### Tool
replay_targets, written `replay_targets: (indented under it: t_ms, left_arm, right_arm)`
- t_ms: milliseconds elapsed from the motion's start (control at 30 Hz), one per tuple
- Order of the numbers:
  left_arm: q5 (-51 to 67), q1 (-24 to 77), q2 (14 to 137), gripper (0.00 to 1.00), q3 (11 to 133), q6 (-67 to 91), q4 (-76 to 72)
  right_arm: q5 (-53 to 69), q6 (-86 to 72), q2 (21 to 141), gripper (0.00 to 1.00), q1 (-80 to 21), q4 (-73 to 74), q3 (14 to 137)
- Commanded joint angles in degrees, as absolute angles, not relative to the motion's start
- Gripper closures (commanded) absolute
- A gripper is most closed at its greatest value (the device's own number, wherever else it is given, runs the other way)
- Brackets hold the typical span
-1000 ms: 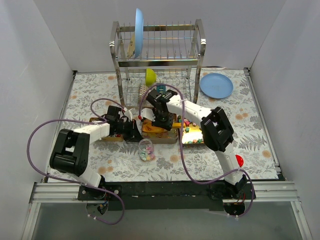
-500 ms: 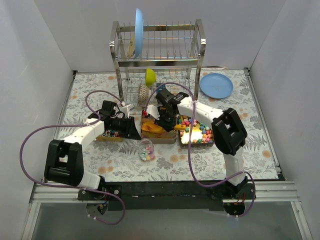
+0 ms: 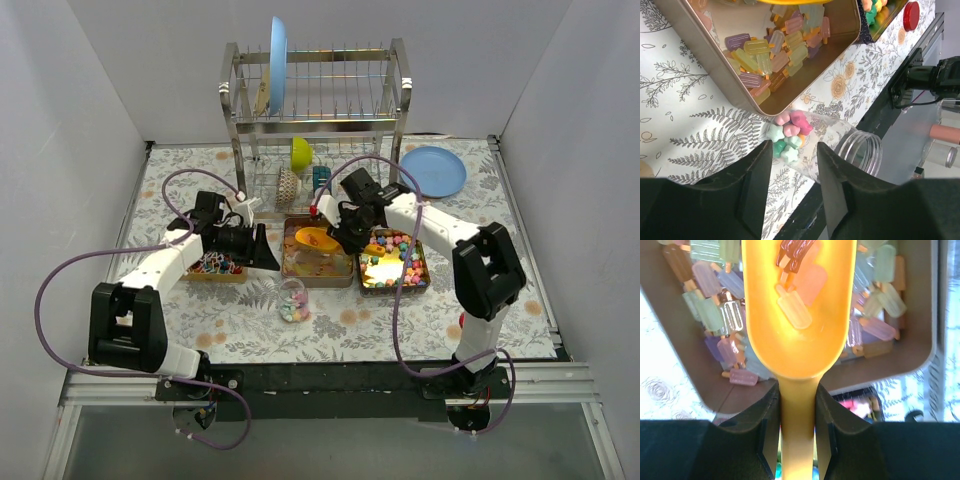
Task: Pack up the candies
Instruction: Scoop the fake candies from the storage box, then place the fake candies in the packing bottle.
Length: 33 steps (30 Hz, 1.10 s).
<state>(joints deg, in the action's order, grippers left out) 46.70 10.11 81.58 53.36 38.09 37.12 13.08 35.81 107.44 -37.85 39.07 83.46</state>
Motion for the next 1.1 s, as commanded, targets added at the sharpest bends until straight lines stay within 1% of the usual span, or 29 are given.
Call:
replay_targets:
  t_ms: [0, 100, 133, 200, 233, 333, 433, 500, 667, 733, 867, 1067]
  left_arm:
    - [49.1, 9.1, 78.1, 0.57, 54.4, 36.8, 36.9]
    - [48.0, 7.8, 77.6, 0.50, 53.8, 36.5, 36.3]
    - [47.6, 7.3, 77.4, 0.46, 53.5, 36.6, 36.0]
    - [47.2, 5.7, 77.3, 0.43, 53.4, 36.8, 35.8]
    - [47.2, 5.2, 77.3, 0.40, 53.3, 36.9, 35.5]
    - [46.6, 3.2, 77.1, 0.37, 52.4, 37.1, 34.3]
    - [45.7, 1.8, 76.3, 0.31, 51.4, 38.2, 32.6]
    - [45.0, 0.4, 75.8, 0.30, 50.8, 38.4, 32.3]
    - [42.5, -2.9, 73.7, 0.27, 49.7, 39.2, 31.6]
    - [41.8, -3.8, 72.5, 0.26, 49.0, 39.4, 31.6]
    - [42.1, -5.2, 70.2, 0.25, 47.2, 40.2, 30.9]
    - [42.3, -6.6, 67.2, 0.24, 45.4, 40.9, 29.7]
  right_arm:
    - [18.4, 36.0, 98.8, 0.99, -36.9, 33.7, 79.3]
    - [20.6, 37.7, 92.9, 0.99, -36.7, 32.9, 77.4]
    - [20.6, 39.4, 91.9, 0.99, -36.8, 33.5, 77.2]
    - [20.7, 41.0, 89.1, 0.99, -36.8, 35.2, 77.1]
    - [20.7, 43.7, 88.2, 0.99, -36.8, 36.5, 77.6]
    - [22.5, 49.3, 85.1, 0.99, -37.0, 43.8, 79.6]
    - [22.0, 52.7, 82.8, 0.99, -37.9, 50.2, 81.0]
    - [19.5, 56.6, 82.4, 0.99, -38.9, 55.5, 82.9]
    - [12.3, 61.3, 83.5, 0.99, -43.1, 62.5, 86.3]
    - [9.1, 62.6, 84.0, 0.99, -45.2, 63.5, 86.8]
    - [6.8, 62.8, 84.9, 0.99, -47.4, 64.1, 88.6]
    - [0.8, 62.3, 90.4, 0.99, -52.3, 68.4, 94.5]
